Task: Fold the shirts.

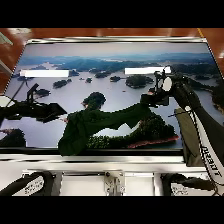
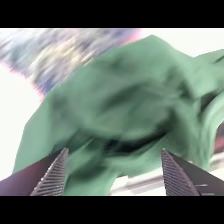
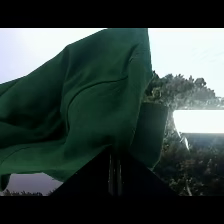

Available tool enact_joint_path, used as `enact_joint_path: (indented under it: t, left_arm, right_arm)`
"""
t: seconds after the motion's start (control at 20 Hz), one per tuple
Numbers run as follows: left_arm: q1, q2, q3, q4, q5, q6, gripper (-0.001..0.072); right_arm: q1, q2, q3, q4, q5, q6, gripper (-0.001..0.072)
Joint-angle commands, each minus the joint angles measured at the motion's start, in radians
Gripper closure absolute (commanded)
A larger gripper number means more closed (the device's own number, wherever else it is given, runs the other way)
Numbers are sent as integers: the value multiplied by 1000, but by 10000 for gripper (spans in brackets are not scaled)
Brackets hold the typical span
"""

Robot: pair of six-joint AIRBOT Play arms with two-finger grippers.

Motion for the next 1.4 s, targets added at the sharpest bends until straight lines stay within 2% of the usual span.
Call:
enact_joint_path:
  t: [0.0,0.2,0.35,0.5,0.6,0.75,1.0,1.05,1.1,1.15,1.25,1.35]
  left_arm:
    - [88,8,-50,43,-178,24,19]
    - [-51,14,-221,-97,48,40,18]
    - [-209,12,-270,-117,206,38,17]
    - [-305,12,-270,-137,384,-13,18]
    - [-336,12,-270,-172,454,-13,19]
    - [-369,12,-270,-250,489,10,32]
    - [-438,11,-270,-264,494,10,309]
    - [-447,11,-270,-263,496,9,494]
    - [-449,12,-270,-264,496,9,632]
    - [-447,13,-268,-264,491,10,670]
    - [-436,21,-258,-262,483,10,671]
    - [-418,51,-203,-237,464,28,673]
  right_arm:
    - [1,-5,0,10,-3,-4,664]
    - [1,-5,0,14,25,-17,664]
    - [1,-5,0,14,29,-27,664]
    - [1,-5,0,10,28,-27,664]
    - [1,-5,0,9,28,-27,664]
    - [1,-5,0,6,28,-26,664]
    - [1,-5,0,11,43,-26,664]
    - [1,-5,0,11,51,-26,664]
    - [1,-5,0,11,62,-26,664]
    - [1,-5,0,11,75,-26,664]
    - [1,-3,0,12,110,-37,664]
    - [2,30,13,41,140,-170,664]
